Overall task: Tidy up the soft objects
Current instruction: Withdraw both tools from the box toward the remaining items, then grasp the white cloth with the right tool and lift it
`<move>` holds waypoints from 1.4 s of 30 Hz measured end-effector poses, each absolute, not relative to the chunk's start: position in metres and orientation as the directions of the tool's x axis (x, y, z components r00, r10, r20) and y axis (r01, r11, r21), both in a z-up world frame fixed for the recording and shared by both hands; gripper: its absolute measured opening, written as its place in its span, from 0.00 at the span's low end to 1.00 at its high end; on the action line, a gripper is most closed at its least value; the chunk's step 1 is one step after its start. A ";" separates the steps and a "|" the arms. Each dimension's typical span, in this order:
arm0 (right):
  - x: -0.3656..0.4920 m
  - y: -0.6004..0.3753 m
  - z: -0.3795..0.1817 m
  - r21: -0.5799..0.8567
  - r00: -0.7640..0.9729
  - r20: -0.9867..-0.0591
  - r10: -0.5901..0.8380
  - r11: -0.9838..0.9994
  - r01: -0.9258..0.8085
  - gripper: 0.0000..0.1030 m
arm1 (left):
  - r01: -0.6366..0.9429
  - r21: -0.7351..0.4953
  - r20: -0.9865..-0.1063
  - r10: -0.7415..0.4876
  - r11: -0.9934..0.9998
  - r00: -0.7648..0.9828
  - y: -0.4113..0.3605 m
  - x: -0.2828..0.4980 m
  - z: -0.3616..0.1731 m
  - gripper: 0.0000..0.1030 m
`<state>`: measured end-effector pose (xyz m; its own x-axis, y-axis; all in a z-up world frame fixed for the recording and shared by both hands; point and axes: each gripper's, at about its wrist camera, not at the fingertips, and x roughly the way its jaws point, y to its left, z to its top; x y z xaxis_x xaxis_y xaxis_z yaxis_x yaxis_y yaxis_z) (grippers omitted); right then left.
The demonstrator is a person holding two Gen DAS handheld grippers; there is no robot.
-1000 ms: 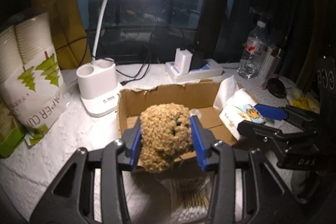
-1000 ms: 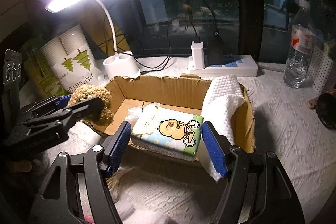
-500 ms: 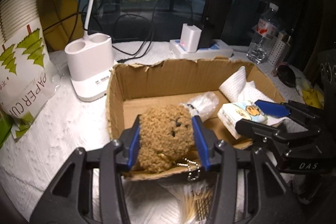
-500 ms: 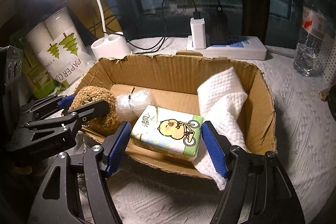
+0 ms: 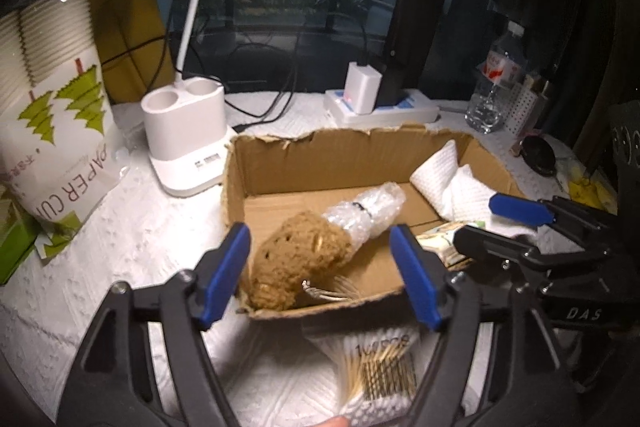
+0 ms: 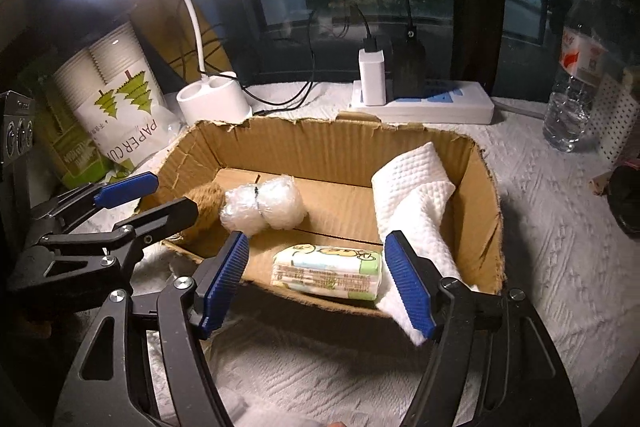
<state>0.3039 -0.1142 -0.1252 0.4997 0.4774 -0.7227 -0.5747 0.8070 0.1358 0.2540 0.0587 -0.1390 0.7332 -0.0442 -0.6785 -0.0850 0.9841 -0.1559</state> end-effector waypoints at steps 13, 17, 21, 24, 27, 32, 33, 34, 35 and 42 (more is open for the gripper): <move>0.268 -0.120 -0.103 0.113 0.534 -0.698 0.477 0.810 -0.576 0.72 | -0.076 -0.158 -0.649 -0.045 0.985 0.760 0.053 0.215 -0.121 0.72; 0.255 -0.123 -0.098 0.108 0.543 -0.692 0.476 0.811 -0.575 0.72 | -0.078 -0.159 -0.640 -0.043 0.984 0.767 0.052 0.202 -0.116 0.72; 0.243 -0.126 -0.095 0.103 0.549 -0.687 0.476 0.812 -0.574 0.72 | -0.079 -0.158 -0.637 -0.041 0.984 0.770 0.051 0.191 -0.114 0.72; 0.234 -0.129 -0.095 0.102 0.552 -0.686 0.474 0.814 -0.572 0.72 | -0.078 -0.158 -0.638 -0.041 0.984 0.769 0.049 0.181 -0.114 0.72; 0.225 -0.132 -0.097 0.104 0.552 -0.688 0.471 0.817 -0.568 0.72 | -0.077 -0.158 -0.643 -0.043 0.984 0.765 0.047 0.173 -0.116 0.72; 0.212 -0.136 -0.103 0.105 0.548 -0.696 0.465 0.820 -0.563 0.72 | -0.076 -0.162 -0.651 -0.048 0.984 0.758 0.043 0.161 -0.121 0.72; 0.210 -0.137 -0.105 0.106 0.546 -0.698 0.463 0.821 -0.561 0.72 | -0.076 -0.162 -0.652 -0.050 0.984 0.756 0.042 0.159 -0.122 0.72; 0.207 -0.138 -0.107 0.107 0.543 -0.702 0.461 0.822 -0.559 0.72 | -0.075 -0.163 -0.654 -0.050 0.984 0.755 0.041 0.156 -0.124 0.72; 0.205 -0.138 -0.109 0.108 0.542 -0.703 0.460 0.823 -0.558 0.72 | -0.075 -0.163 -0.655 -0.051 0.984 0.754 0.041 0.155 -0.125 0.72; 0.189 -0.140 -0.122 0.109 0.524 -0.724 0.448 0.825 -0.555 0.72 | -0.072 -0.170 -0.666 -0.061 0.983 0.743 0.037 0.141 -0.135 0.72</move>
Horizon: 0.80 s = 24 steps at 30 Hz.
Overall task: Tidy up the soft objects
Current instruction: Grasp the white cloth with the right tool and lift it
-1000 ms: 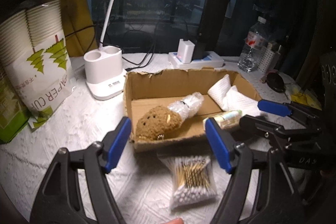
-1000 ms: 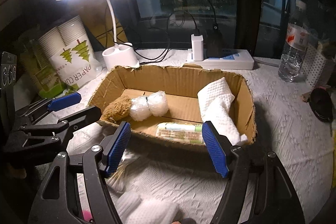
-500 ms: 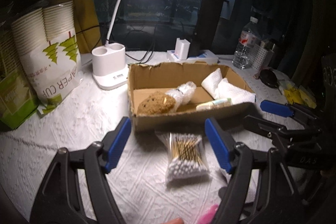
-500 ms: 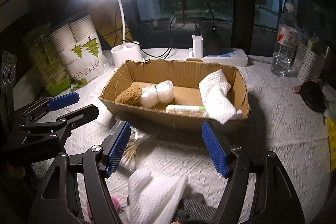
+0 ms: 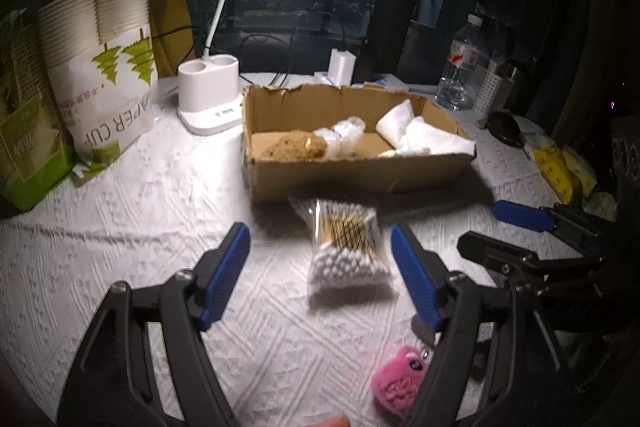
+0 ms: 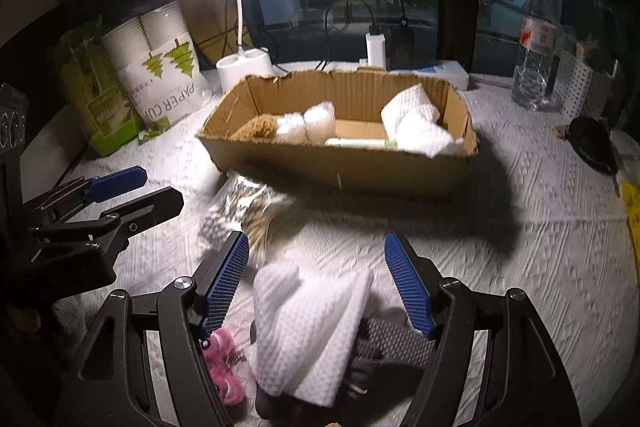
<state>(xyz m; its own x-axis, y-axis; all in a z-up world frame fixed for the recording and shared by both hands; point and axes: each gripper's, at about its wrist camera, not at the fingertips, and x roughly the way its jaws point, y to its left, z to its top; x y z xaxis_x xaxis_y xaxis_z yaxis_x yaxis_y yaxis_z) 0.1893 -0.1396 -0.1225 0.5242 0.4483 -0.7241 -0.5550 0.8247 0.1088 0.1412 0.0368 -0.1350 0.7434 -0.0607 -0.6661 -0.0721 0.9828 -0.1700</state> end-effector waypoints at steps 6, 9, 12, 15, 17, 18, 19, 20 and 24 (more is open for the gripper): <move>0.178 -0.135 -0.134 0.095 0.505 -0.744 0.438 0.817 -0.569 0.72 | -0.072 -0.176 -0.678 -0.068 0.982 0.732 0.035 0.132 -0.145 0.72; 0.173 -0.132 -0.142 0.090 0.493 -0.756 0.430 0.814 -0.573 0.71 | -0.074 -0.177 -0.686 -0.069 0.981 0.724 0.035 0.127 -0.150 0.72; 0.172 -0.129 -0.151 0.088 0.476 -0.771 0.422 0.812 -0.577 0.71 | -0.081 -0.181 -0.696 -0.070 0.980 0.715 0.035 0.124 -0.157 0.72; 0.170 -0.125 -0.159 0.079 0.460 -0.787 0.411 0.807 -0.585 0.71 | -0.087 -0.184 -0.704 -0.069 0.979 0.707 0.036 0.121 -0.161 0.72; 0.170 -0.123 -0.162 0.071 0.453 -0.795 0.403 0.804 -0.590 0.68 | -0.089 -0.184 -0.707 -0.069 0.979 0.703 0.036 0.120 -0.163 0.72; 0.170 -0.122 -0.164 0.065 0.450 -0.800 0.397 0.803 -0.592 0.60 | -0.091 -0.184 -0.710 -0.068 0.979 0.701 0.036 0.120 -0.164 0.72; 0.170 -0.122 -0.166 0.060 0.449 -0.803 0.391 0.803 -0.593 0.55 | -0.093 -0.183 -0.711 -0.067 0.979 0.700 0.036 0.119 -0.164 0.72; 0.170 -0.121 -0.168 0.052 0.449 -0.806 0.385 0.803 -0.594 0.46 | -0.093 -0.182 -0.713 -0.066 0.979 0.698 0.035 0.119 -0.165 0.72; 0.168 -0.123 -0.168 0.042 0.450 -0.803 0.391 0.790 -0.611 0.19 | -0.092 -0.172 -0.716 -0.060 0.981 0.696 0.032 0.121 -0.163 0.72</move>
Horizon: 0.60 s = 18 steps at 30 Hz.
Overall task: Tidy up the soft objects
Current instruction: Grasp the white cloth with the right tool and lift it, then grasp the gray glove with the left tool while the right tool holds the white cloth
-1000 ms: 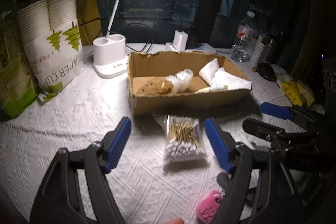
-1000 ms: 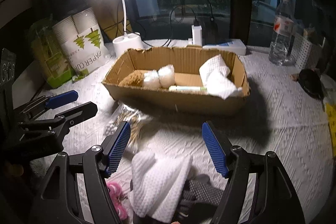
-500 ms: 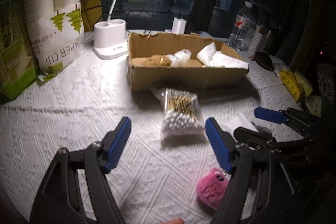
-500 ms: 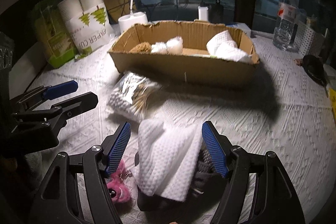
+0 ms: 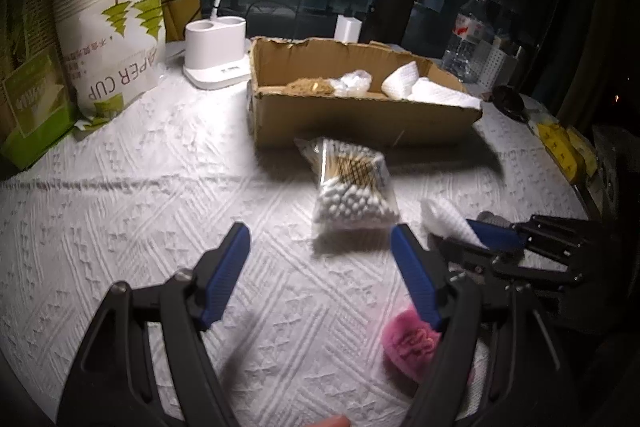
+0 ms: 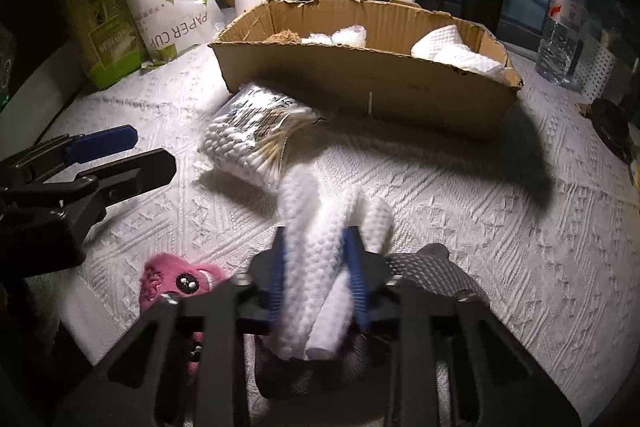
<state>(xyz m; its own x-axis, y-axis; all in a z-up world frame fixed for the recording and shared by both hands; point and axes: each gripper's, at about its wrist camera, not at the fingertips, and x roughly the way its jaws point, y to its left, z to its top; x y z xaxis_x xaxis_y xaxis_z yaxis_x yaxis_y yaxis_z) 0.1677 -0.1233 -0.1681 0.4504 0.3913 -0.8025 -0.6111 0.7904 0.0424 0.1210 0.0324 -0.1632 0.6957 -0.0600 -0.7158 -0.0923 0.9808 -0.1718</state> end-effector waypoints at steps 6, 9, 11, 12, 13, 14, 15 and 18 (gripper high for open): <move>0.165 -0.140 -0.143 0.059 0.500 -0.745 0.442 0.790 -0.611 0.13 | -0.080 -0.154 -0.720 -0.057 0.985 0.692 0.022 0.127 -0.159 0.72; 0.166 -0.152 -0.132 0.065 0.523 -0.721 0.454 0.796 -0.602 0.13 | -0.064 -0.144 -0.722 -0.060 0.988 0.690 0.012 0.130 -0.157 0.72; 0.168 -0.162 -0.126 0.071 0.539 -0.707 0.458 0.804 -0.591 0.13 | -0.052 -0.137 -0.724 -0.065 0.989 0.687 0.004 0.133 -0.156 0.72; 0.169 -0.167 -0.124 0.073 0.545 -0.702 0.459 0.807 -0.586 0.13 | -0.044 -0.133 -0.725 -0.067 0.990 0.686 -0.001 0.135 -0.156 0.72; 0.171 -0.173 -0.122 0.073 0.551 -0.698 0.456 0.812 -0.579 0.13 | -0.037 -0.130 -0.726 -0.070 0.991 0.684 -0.006 0.136 -0.156 0.72; 0.173 -0.179 -0.121 0.074 0.558 -0.695 0.453 0.817 -0.572 0.13 | -0.029 -0.127 -0.727 -0.073 0.991 0.683 -0.012 0.138 -0.155 0.72; 0.174 -0.185 -0.120 0.078 0.563 -0.692 0.451 0.822 -0.564 0.13 | -0.023 -0.125 -0.728 -0.076 0.992 0.681 -0.016 0.139 -0.155 0.72; 0.179 -0.205 -0.120 0.086 0.576 -0.689 0.440 0.838 -0.538 0.13 | -0.001 -0.120 -0.732 -0.088 0.993 0.676 -0.031 0.143 -0.155 0.72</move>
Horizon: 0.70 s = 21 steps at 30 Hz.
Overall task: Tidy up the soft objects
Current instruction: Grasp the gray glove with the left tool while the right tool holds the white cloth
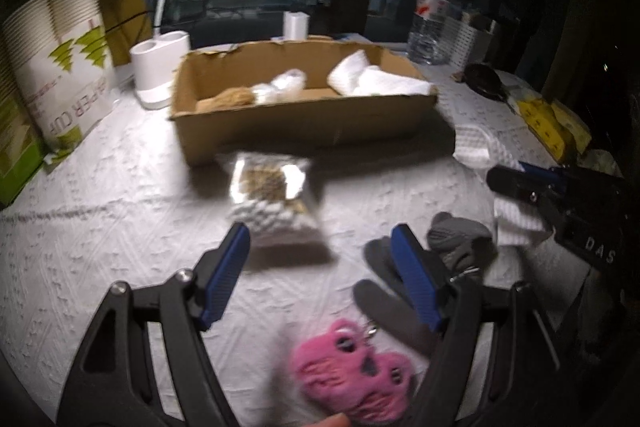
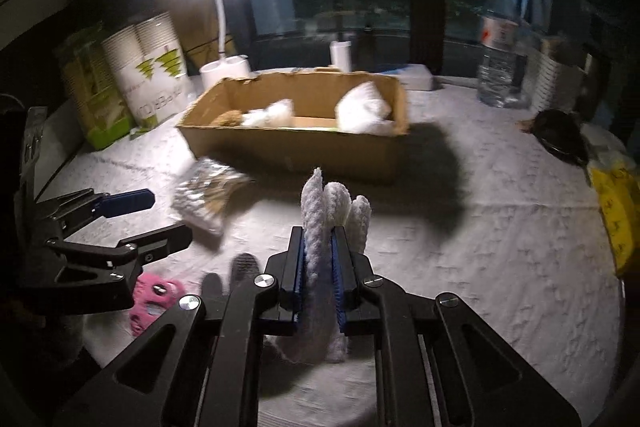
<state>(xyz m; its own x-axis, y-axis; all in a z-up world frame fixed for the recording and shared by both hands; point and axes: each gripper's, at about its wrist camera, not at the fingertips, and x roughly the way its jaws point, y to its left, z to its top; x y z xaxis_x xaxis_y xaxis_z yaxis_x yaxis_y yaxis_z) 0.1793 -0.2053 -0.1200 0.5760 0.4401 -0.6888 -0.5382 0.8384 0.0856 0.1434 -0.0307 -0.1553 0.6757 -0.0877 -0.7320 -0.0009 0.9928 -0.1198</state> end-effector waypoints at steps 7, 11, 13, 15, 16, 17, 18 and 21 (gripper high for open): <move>0.185 -0.250 -0.128 0.114 0.589 -0.693 0.417 0.869 -0.482 0.13 | 0.099 -0.154 -0.733 -0.181 0.983 0.656 -0.069 0.153 -0.159 0.72; 0.187 -0.267 -0.136 0.133 0.587 -0.697 0.413 0.878 -0.460 0.13 | 0.143 -0.158 -0.751 -0.213 0.977 0.625 -0.091 0.159 -0.165 0.74; 0.189 -0.274 -0.140 0.146 0.585 -0.697 0.414 0.881 -0.450 0.13 | 0.162 -0.143 -0.766 -0.213 0.976 0.607 -0.101 0.162 -0.168 0.76; 0.190 -0.280 -0.142 0.157 0.584 -0.697 0.416 0.883 -0.441 0.13 | 0.176 -0.110 -0.796 -0.192 0.978 0.574 -0.112 0.167 -0.176 0.76; 0.190 -0.281 -0.143 0.161 0.585 -0.696 0.416 0.884 -0.438 0.13 | 0.179 -0.100 -0.806 -0.185 0.979 0.562 -0.116 0.169 -0.180 0.76; 0.190 -0.283 -0.143 0.165 0.586 -0.695 0.417 0.885 -0.435 0.13 | 0.184 -0.090 -0.815 -0.179 0.979 0.551 -0.119 0.171 -0.183 0.76; 0.191 -0.285 -0.144 0.168 0.586 -0.694 0.417 0.886 -0.432 0.13 | 0.195 -0.078 -0.823 -0.173 0.978 0.541 -0.123 0.172 -0.186 0.76; 0.191 -0.290 -0.145 0.180 0.587 -0.692 0.420 0.888 -0.423 0.13 | 0.228 -0.049 -0.832 -0.166 0.972 0.529 -0.130 0.174 -0.191 0.75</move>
